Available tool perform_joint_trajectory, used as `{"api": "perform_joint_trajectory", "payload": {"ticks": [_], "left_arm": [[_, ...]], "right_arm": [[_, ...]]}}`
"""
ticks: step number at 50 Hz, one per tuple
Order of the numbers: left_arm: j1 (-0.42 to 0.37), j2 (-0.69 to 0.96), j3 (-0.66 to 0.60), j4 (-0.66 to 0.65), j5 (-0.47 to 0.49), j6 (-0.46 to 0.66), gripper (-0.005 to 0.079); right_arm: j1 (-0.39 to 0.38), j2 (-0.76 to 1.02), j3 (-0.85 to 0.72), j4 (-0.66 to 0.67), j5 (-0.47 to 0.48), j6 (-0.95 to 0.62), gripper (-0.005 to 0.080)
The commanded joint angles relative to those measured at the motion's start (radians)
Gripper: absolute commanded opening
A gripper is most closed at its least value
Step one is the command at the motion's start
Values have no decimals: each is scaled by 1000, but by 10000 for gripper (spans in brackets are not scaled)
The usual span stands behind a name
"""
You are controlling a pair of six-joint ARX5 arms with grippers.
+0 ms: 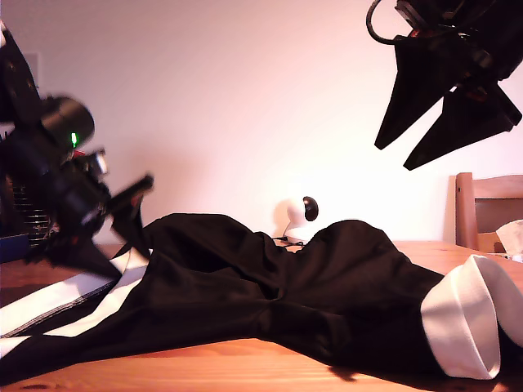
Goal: Fold the shorts in front of you. After folding it, place it to the left side.
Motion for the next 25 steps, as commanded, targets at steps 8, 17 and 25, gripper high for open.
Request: {"api": "perform_joint_trajectory", "payload": {"ticks": [8, 17, 25], "left_arm": [[9, -7, 66, -28, -15, 56, 378], [8, 9, 66, -71, 10, 62, 378], [8, 33, 66, -89, 17, 85, 378]], "right_arm": [[5, 7, 3, 7, 0, -7, 370], [5, 7, 3, 19, 0, -10, 370], [5, 7, 3, 21, 0, -10, 370]]}}
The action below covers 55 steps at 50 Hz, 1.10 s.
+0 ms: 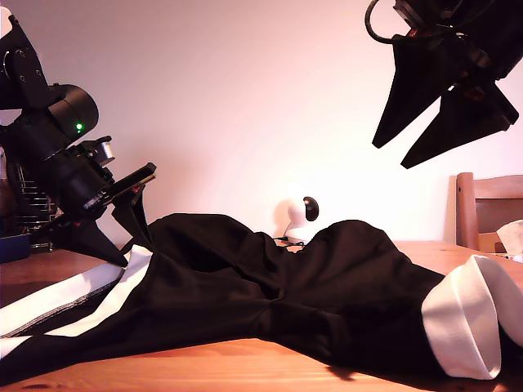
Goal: Fold the shorts in front of you. After folding it, place it to the left side.
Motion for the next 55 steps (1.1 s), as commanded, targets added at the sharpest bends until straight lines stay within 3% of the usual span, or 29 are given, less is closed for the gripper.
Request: {"api": "perform_joint_trajectory", "payload": {"ticks": [1, 32, 38, 45, 55], "left_arm": [[2, 34, -17, -3, 12, 13, 378], [-42, 66, -18, -124, 26, 86, 368], [-57, 84, -18, -134, 29, 95, 239], [-62, 78, -16, -124, 43, 116, -33], [-60, 60, 24, -186, 53, 150, -19]], "right_arm": [[5, 7, 3, 6, 0, -6, 370], [5, 7, 3, 8, -1, -6, 370], [5, 7, 3, 8, 0, -6, 370], [5, 7, 3, 8, 0, -6, 370], [5, 7, 3, 8, 0, -6, 370]]}}
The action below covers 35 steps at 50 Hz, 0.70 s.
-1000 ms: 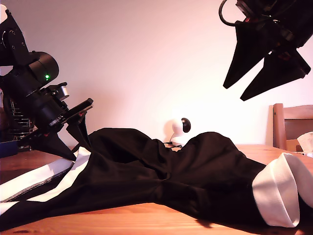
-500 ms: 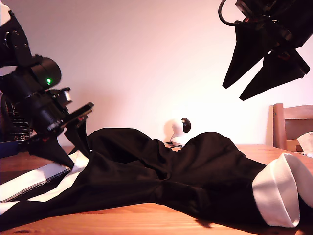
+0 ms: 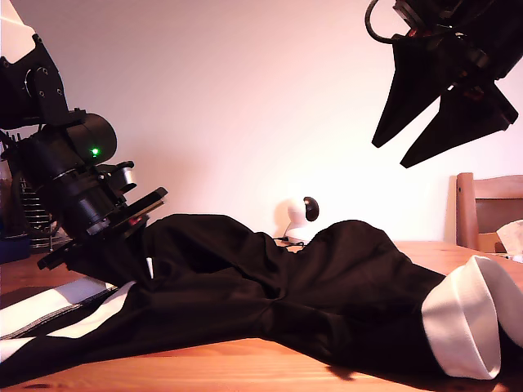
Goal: Fold the shorts in front of you. After folding it, place it to the left side.
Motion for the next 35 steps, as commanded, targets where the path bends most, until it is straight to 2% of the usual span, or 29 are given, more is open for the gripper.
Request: {"api": "perform_joint_trajectory", "payload": {"ticks": [1, 12, 17, 24, 35], "left_arm": [[-3, 3, 27, -30, 8, 22, -19], [-3, -96, 94, -126, 5, 56, -19], [-3, -138, 97, -145, 4, 55, -19], [-4, -175, 97, -239, 8, 69, -19], [-64, -186, 97, -396, 47, 107, -19]], "right_arm": [[5, 7, 3, 2, 0, -6, 370], [5, 7, 3, 2, 0, -7, 370], [5, 7, 3, -2, 0, -7, 370], [5, 7, 3, 0, 0, -7, 370], [5, 7, 3, 0, 0, -7, 370]]}}
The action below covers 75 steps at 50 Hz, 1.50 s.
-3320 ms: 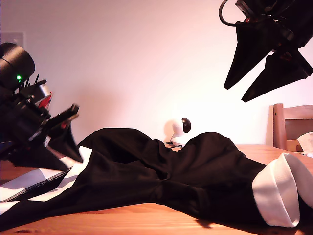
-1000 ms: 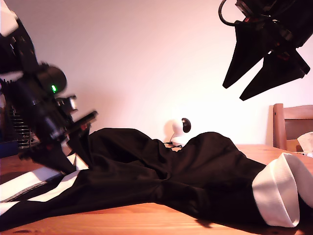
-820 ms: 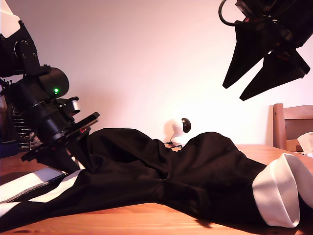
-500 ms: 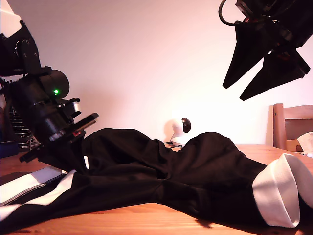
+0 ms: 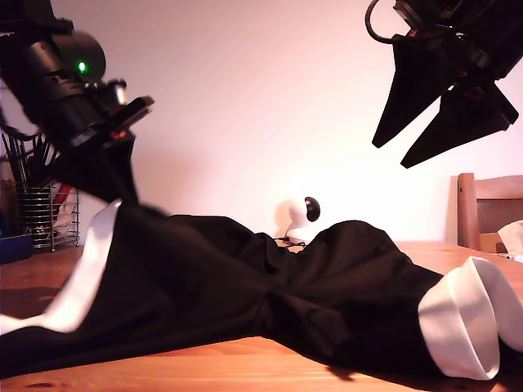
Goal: Fold the shorts in front of you. After folding it, place it to the left side.
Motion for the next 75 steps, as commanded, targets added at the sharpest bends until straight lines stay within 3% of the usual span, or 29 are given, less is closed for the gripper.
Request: {"api": "perform_joint_trajectory", "payload": {"ticks": [1, 12, 23, 41, 60, 64, 70, 75], "left_arm": [[-46, 16, -14, -34, 26, 25, -19], [-209, 10, -14, -144, 19, 32, -19], [-332, -8, -14, -310, -93, 47, -19], [-362, -257, -14, -415, -100, -4, -19], [-376, -183, -30, -332, -107, -3, -4], [-385, -145, -30, -353, -98, -3, 109], [-404, -87, -30, -394, -74, -2, 433], [-417, -62, -30, -399, -42, 23, 531]], "right_arm": [[5, 7, 3, 3, 0, -7, 370], [5, 7, 3, -8, 1, -25, 370], [4, 7, 3, -13, 45, -51, 370], [5, 7, 3, -8, 51, -52, 370], [4, 7, 3, -7, 52, -52, 370], [5, 7, 3, -7, 52, -52, 370], [4, 7, 3, -5, 52, -52, 370], [4, 7, 3, 4, 52, -52, 370]]}}
